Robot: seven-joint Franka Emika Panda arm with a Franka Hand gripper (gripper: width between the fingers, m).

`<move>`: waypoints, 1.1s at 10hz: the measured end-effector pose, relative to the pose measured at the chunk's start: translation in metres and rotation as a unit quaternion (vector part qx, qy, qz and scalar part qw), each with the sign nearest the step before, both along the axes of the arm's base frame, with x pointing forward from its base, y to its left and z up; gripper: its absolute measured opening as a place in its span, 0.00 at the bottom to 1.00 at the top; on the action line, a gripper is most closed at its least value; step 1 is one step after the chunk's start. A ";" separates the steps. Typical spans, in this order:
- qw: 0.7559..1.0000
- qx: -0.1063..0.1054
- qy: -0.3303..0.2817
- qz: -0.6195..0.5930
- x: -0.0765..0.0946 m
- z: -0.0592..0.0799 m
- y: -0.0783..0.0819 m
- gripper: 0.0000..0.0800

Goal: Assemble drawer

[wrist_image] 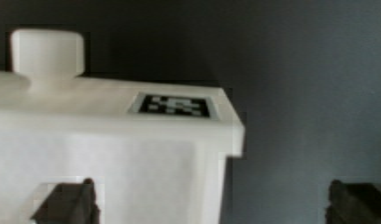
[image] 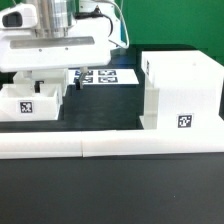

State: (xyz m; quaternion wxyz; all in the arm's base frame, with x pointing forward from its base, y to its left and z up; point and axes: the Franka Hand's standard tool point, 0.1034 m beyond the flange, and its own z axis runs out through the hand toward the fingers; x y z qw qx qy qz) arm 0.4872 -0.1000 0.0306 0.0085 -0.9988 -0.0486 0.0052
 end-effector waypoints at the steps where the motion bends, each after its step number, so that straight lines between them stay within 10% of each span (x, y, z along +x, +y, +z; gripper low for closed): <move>1: 1.000 -0.004 -0.001 0.001 -0.003 -0.010 0.001 0.81; 6: 1.000 -0.010 -0.008 0.000 -0.006 -0.024 0.004 0.81; 8: 1.000 -0.010 -0.008 0.000 -0.006 -0.024 0.004 0.50; 9: 1.000 -0.010 -0.008 0.000 -0.006 -0.024 0.004 0.50; 11: 1.000 -0.010 -0.008 0.000 -0.006 -0.024 0.004 0.09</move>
Offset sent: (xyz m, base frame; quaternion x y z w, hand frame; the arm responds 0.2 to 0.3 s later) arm -0.0040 0.0085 -0.0346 -0.0036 0.0243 0.0214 0.9995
